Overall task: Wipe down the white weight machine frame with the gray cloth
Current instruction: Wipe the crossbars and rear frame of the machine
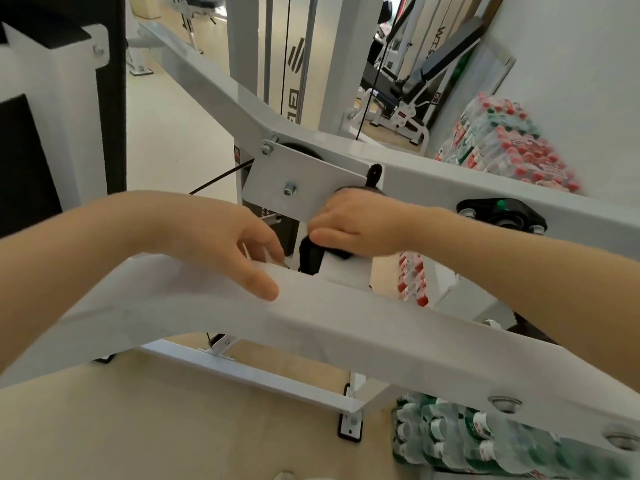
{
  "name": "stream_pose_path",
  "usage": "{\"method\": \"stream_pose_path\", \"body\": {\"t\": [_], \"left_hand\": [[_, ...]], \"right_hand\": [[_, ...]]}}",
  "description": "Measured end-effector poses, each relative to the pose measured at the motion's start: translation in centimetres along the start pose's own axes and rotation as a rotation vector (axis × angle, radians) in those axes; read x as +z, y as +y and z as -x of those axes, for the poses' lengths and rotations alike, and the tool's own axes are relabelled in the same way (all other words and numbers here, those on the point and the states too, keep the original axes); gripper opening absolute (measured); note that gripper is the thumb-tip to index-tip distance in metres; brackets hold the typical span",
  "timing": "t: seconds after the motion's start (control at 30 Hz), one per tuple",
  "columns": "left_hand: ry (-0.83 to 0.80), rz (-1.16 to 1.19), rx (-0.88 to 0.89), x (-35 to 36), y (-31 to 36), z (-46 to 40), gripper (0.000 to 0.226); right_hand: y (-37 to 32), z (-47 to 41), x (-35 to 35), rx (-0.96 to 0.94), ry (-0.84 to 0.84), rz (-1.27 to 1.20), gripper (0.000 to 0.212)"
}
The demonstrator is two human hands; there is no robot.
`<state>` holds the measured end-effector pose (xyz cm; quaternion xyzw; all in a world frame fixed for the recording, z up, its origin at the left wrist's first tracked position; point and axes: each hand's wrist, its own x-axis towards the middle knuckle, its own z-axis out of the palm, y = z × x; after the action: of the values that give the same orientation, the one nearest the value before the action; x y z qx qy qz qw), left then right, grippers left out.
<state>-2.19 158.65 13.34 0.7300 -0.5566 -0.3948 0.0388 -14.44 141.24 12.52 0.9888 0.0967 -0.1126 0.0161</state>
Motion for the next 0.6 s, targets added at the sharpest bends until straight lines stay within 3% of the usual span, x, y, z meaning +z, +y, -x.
{"method": "stream_pose_path", "body": {"t": [0.13,0.27,0.37,0.6], "left_hand": [[0.119,-0.053,0.038,0.7,-0.2,0.3,0.022],[0.16,-0.036,0.084,1.2,-0.8,0.4,0.021],[0.153,-0.005,0.078,1.2,-0.7,0.3,0.022],[0.166,-0.013,0.025,1.4,-1.0,0.3,0.028]], "right_hand": [[0.8,-1.7,-0.1,0.062,-0.021,0.15,0.043],[-1.9,1.4,1.4,-0.163,0.133,-0.097,0.034],[-1.1,1.7,1.3,-0.241,0.145,-0.086,0.036],[2.8,-0.2,0.0,-0.081,0.104,0.09,0.035]]}}
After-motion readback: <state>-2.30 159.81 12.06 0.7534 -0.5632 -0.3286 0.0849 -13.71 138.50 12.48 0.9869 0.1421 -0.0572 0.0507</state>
